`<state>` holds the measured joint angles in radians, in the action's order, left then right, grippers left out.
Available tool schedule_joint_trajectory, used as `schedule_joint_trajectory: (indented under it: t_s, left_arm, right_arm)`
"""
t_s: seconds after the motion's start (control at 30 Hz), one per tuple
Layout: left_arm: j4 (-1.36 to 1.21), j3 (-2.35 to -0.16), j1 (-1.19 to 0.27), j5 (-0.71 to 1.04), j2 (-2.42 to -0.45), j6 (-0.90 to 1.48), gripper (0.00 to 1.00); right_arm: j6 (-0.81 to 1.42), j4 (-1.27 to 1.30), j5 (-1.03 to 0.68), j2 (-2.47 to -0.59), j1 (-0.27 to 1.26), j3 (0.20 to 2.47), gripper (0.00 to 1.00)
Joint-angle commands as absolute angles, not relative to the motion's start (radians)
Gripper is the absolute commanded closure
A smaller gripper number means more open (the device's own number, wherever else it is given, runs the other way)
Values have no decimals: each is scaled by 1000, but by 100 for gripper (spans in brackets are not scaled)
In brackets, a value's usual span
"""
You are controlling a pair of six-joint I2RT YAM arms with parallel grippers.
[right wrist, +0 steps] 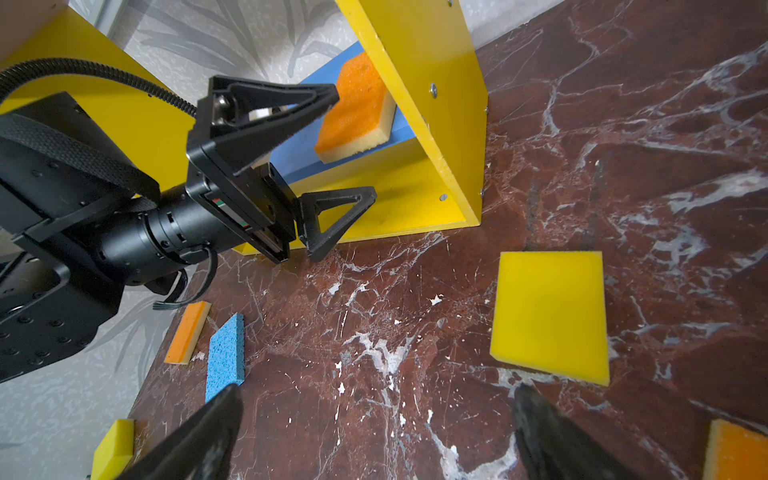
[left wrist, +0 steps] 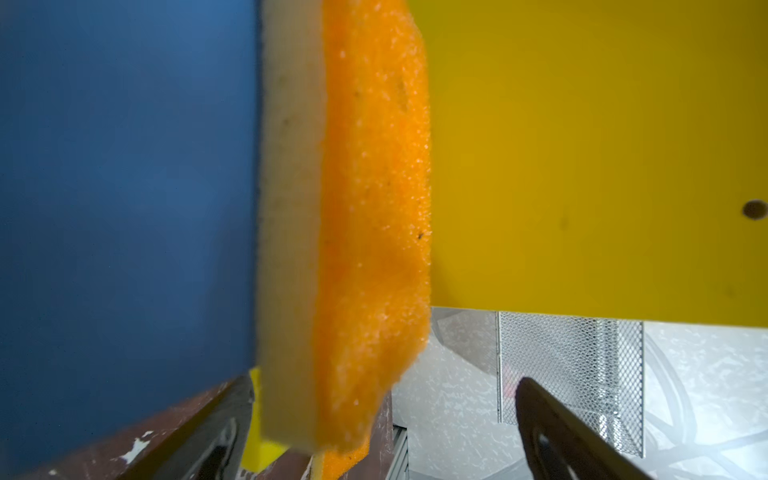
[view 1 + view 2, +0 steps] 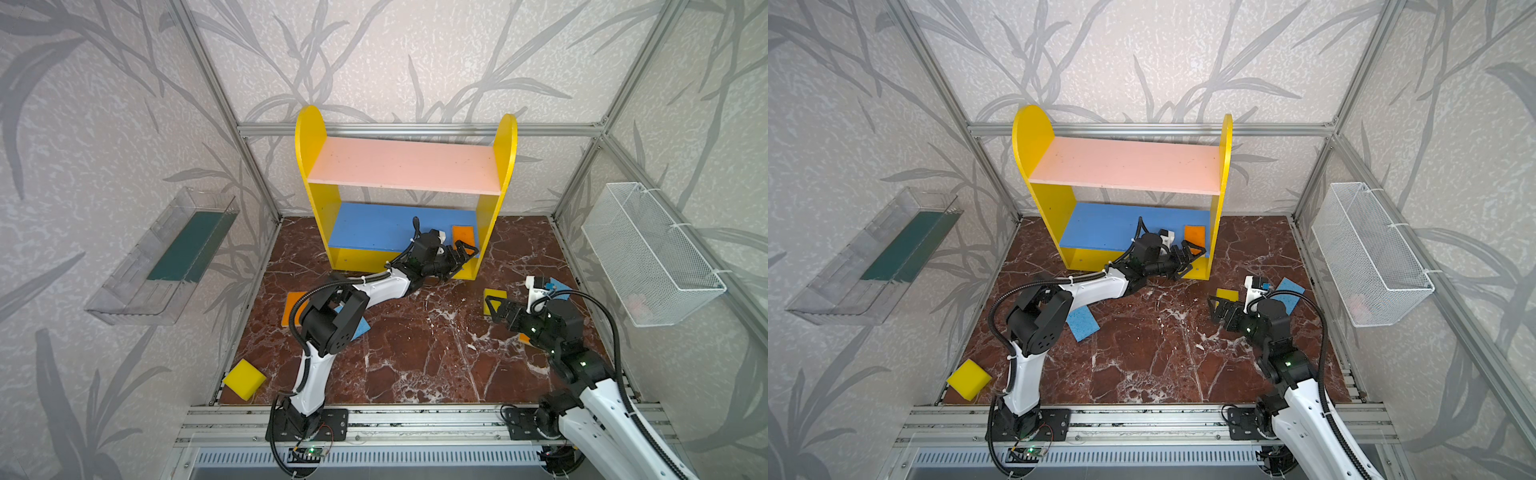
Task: Place and organize the cleaning sponges onto the shelf
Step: 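Lower the sponge upright onto the blue shelf against the yellow side panel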
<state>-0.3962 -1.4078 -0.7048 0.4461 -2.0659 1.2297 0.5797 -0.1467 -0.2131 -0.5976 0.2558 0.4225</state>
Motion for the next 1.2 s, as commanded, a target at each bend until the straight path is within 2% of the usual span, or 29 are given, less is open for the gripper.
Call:
schedule_joint_trajectory:
  t_s: [0.0,0.2,0.3,0.43,0.47,1.17]
  left_arm:
    - [-362,-1343,-711,365,-1971,1178,3]
    - [-325,-1232,-725,254,-1838,1068,30]
    - [-304,-1198,-728,222,-1785,1028,51]
    - [-246,-1232,-725,226,-1779,993,97]
    - [-244,-1243,-724,234,-1785,994,100]
    - [-233,-1432,-692,322,-1986,1031,100]
  right_arm:
    - [588,-164,-202,-577,258,416,1]
    - [581,-174,-205,-569,257,417,1]
    - [580,-176,-210,-569,257,417,1]
    - [580,-174,-216,-568,256,418,1]
    - [580,-173,-216,-569,256,418,1]
    - [568,-168,-212,-567,255,416,1]
